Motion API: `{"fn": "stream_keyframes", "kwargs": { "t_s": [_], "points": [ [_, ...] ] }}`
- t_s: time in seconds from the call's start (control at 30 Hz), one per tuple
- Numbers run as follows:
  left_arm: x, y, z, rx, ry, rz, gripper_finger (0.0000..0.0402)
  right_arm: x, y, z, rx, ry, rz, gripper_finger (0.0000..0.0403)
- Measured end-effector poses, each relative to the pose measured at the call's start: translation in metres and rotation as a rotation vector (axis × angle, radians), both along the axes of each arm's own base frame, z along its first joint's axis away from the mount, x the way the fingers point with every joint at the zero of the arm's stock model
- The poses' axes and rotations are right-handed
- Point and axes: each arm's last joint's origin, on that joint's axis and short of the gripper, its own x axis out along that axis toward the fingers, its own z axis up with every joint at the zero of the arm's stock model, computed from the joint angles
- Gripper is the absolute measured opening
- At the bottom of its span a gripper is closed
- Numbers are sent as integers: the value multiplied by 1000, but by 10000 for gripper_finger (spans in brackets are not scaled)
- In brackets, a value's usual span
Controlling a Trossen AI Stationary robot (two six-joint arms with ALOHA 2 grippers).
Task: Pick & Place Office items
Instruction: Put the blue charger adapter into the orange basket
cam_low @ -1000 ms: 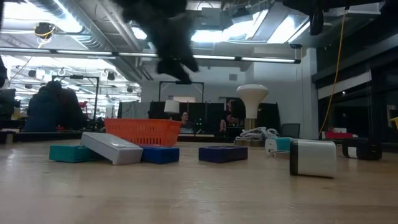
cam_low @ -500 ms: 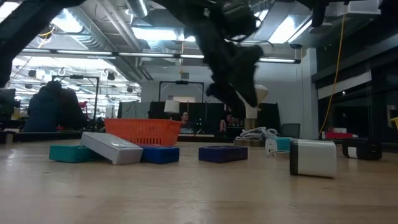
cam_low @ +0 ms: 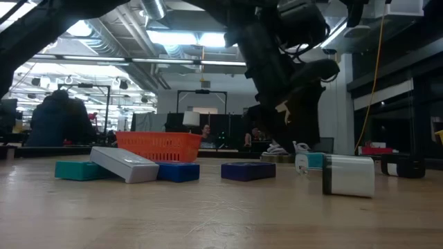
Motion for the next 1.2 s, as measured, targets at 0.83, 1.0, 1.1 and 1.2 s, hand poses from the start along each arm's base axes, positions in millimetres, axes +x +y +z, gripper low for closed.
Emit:
{"fn": "stream_keyframes", "kwargs": {
  "t_s": [0.83,1.0,1.1,1.2],
  "points": [
    [7,-20,-37,-36,44,-20,246,1,1,-4,2,40,42,31],
    [7,-12,-37,-24,50,-35,178,1,1,-4,5,43,38,31],
    [6,-3,-38,-71,53,-42,120,1,0,-4,7,42,25,31],
    [7,8,-37,-150,43,-39,121,1,0,-4,7,41,20,31]
  ]
}}
